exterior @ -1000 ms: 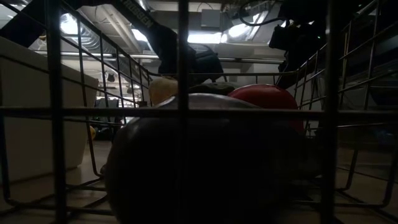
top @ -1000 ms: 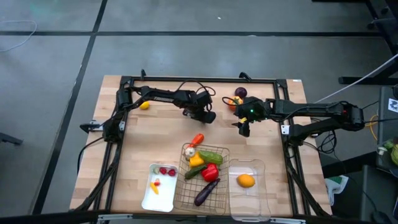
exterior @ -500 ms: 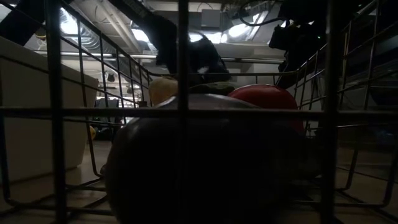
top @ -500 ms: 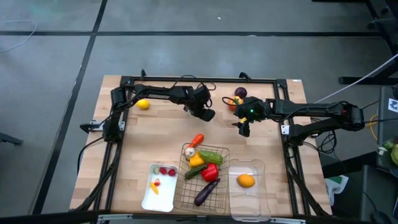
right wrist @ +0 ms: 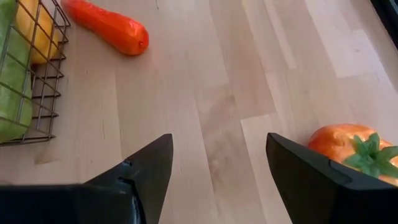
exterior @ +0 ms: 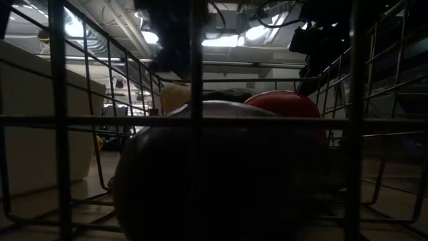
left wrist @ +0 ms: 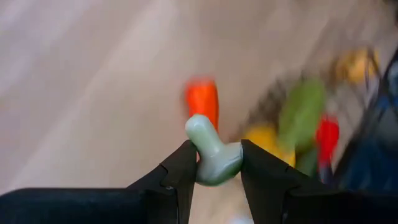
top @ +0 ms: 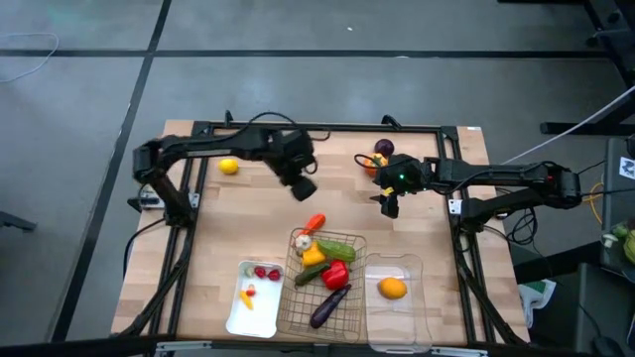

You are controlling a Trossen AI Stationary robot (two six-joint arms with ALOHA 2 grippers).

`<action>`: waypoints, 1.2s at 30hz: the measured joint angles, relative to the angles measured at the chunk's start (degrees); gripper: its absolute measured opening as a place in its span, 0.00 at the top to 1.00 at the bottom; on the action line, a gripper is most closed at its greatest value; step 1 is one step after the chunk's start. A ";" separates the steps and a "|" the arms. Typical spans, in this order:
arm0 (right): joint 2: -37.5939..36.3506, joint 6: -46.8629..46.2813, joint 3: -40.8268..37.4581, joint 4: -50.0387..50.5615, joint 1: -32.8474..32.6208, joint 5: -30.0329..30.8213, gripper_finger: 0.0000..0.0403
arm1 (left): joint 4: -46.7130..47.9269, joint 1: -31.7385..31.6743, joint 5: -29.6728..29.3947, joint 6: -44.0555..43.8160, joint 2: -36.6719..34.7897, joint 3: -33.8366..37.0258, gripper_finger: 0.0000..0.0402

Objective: Sort produce into baskets
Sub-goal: Put the green mushroom into the white bin

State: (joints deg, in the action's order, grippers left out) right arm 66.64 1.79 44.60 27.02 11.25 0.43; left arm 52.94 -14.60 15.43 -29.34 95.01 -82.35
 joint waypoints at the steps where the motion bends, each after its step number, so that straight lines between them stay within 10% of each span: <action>1: 0.01 -0.01 0.00 0.03 0.00 0.00 0.36 | 2.71 1.27 -0.01 0.00 -1.30 0.00 0.72; 13: 0.01 0.00 0.00 0.07 0.00 0.00 0.36 | 18.04 24.67 0.12 -14.47 -6.95 0.94 0.72; 36: 0.01 0.00 0.00 -0.01 0.00 0.00 0.36 | -17.38 46.56 -3.97 -38.08 -6.92 21.90 0.72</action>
State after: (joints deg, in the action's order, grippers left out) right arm 66.65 1.80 44.60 27.01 11.25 0.43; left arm 35.55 31.97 11.46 -67.42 88.09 -60.44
